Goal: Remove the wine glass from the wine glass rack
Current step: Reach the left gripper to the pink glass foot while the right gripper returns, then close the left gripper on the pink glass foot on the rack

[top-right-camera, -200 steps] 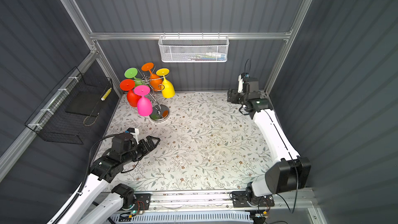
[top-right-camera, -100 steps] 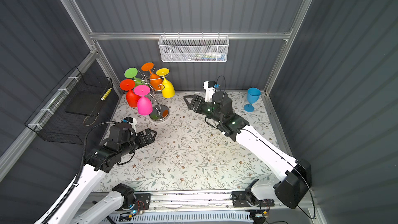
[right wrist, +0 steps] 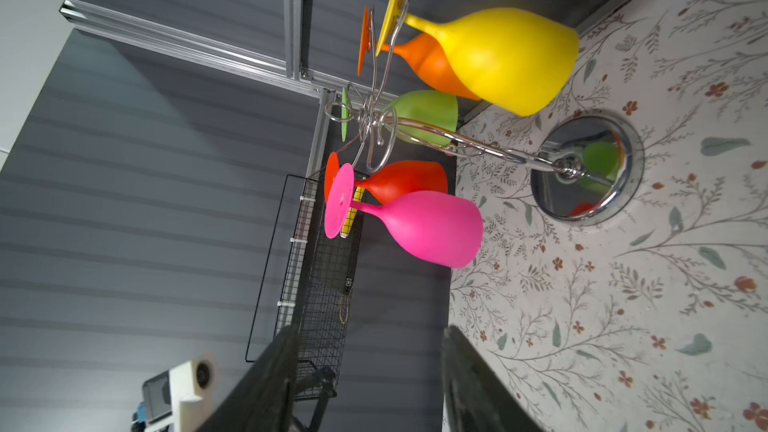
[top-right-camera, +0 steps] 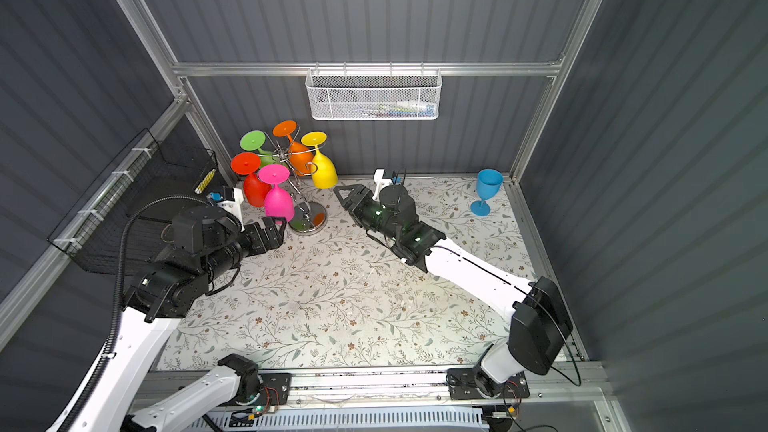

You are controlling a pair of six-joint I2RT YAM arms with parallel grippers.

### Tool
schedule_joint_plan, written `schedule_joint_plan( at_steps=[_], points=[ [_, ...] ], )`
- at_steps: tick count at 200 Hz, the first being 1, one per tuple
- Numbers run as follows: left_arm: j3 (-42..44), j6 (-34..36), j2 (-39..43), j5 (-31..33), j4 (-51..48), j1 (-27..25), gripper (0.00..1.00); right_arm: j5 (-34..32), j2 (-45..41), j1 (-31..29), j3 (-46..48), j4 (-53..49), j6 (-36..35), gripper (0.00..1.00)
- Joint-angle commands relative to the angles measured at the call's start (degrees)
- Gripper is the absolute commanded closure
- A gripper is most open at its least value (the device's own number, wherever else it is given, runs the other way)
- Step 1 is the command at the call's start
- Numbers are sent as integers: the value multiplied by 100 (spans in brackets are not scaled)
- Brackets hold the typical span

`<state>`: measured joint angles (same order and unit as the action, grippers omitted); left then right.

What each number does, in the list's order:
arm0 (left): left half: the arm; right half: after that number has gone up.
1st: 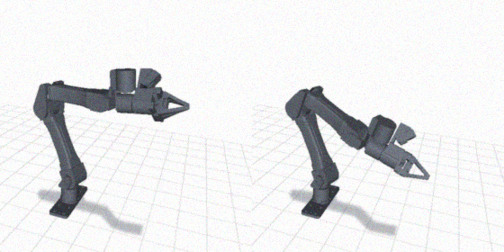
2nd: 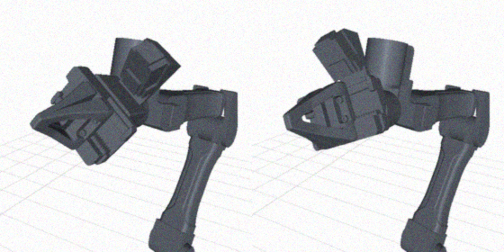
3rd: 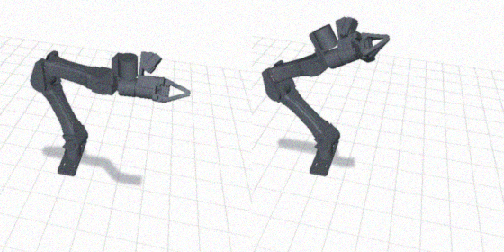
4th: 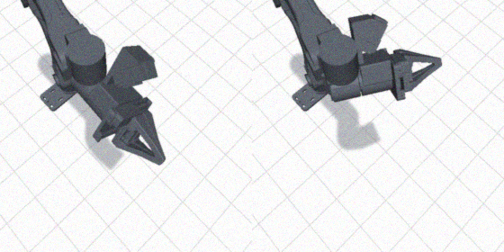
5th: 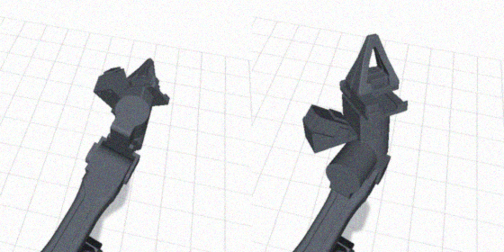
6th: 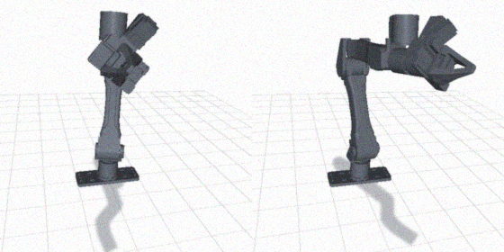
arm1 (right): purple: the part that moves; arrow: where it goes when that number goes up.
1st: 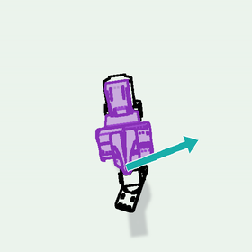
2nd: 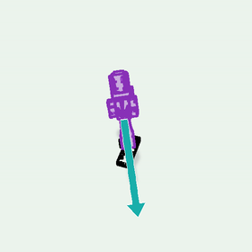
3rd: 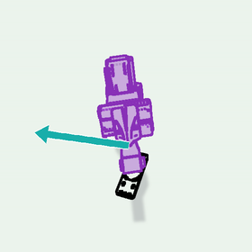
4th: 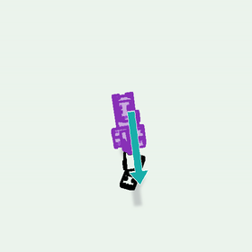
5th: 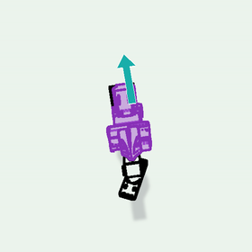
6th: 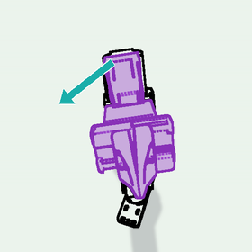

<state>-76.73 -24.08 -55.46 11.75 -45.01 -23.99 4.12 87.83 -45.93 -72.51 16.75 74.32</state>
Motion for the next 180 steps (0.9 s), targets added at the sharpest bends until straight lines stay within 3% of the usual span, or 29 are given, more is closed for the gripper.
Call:
schedule_joint_plan(
  at_steps=[1,31,79,143,180],
  points=[
    [-640,515,-452,613,-99,-27,3,-366,280,-174,-298,477,543,47],
    [-1064,648,-925,705,175,143,2,-343,744,-271,-620,730,870,51],
    [-1899,-65,-1723,471,-309,395,3,-282,896,-291,-668,715,783,55],
    [-3039,-777,-2363,-88,-1158,1068,12,-210,473,-295,-396,18,-668,57],
    [-3415,-1017,-2756,-685,-1168,1324,16,-99,314,-302,-111,31,-1333,58]
  ],
)
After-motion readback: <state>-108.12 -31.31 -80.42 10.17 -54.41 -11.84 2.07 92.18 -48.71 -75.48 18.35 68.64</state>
